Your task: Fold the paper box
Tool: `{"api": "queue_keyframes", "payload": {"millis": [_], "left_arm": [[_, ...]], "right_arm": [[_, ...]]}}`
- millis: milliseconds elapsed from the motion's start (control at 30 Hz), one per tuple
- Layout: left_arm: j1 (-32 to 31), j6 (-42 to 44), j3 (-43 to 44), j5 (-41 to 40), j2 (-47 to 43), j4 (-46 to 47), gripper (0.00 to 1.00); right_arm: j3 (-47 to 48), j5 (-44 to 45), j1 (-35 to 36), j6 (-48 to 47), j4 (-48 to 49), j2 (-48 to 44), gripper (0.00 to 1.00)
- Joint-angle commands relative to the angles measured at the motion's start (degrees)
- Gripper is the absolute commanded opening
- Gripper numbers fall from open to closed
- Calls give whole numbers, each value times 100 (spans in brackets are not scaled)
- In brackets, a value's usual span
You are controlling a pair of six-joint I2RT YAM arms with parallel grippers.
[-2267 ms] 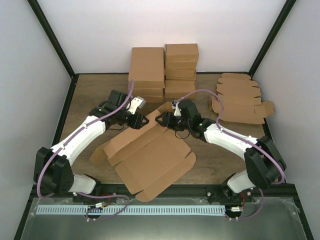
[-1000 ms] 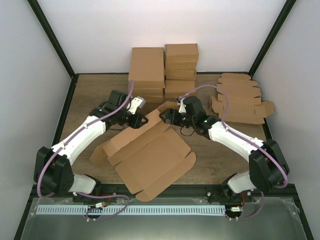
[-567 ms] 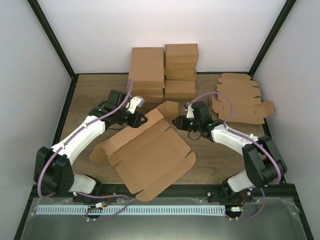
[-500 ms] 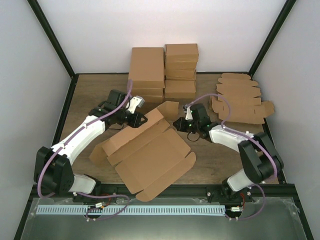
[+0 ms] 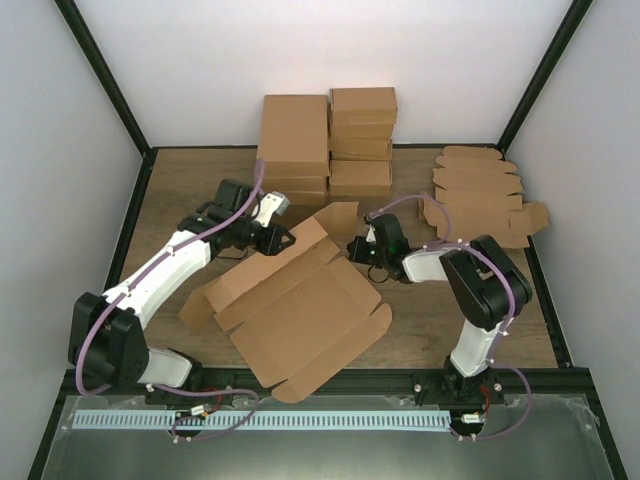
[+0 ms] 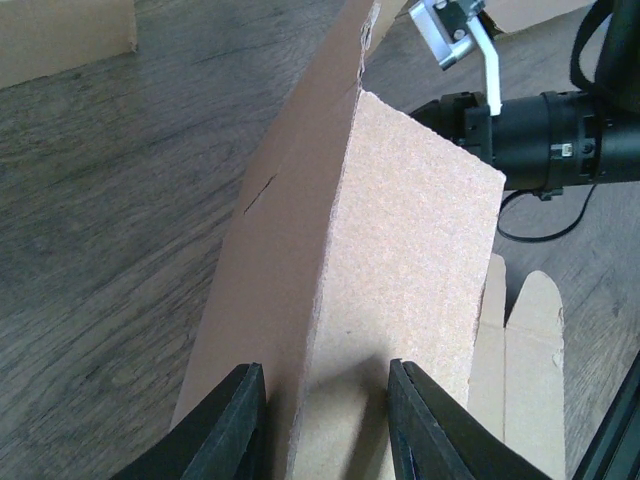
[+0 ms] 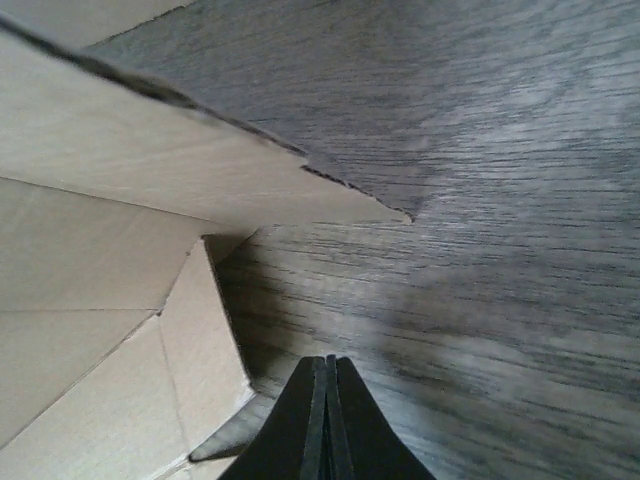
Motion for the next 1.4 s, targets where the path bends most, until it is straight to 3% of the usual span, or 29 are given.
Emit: {"api": "queue_keyframes", "payload": {"millis": [0,533,933,1367], "left_arm": [[45,-6,-26,-185,208,-200,36],[112,-32,-27,-105,290,-227,36],[134,-27,-26,-78,314,-233,36],[195,-54,-38,-77,347,-247,36]], "right_arm": [[198,117,18,46,464,322,1],[196,-591,400,-289,1008,431,1],[213,-807,692,-1113,1073,173,1],[-9,-912,1075,-1042,1356,239,1]]}}
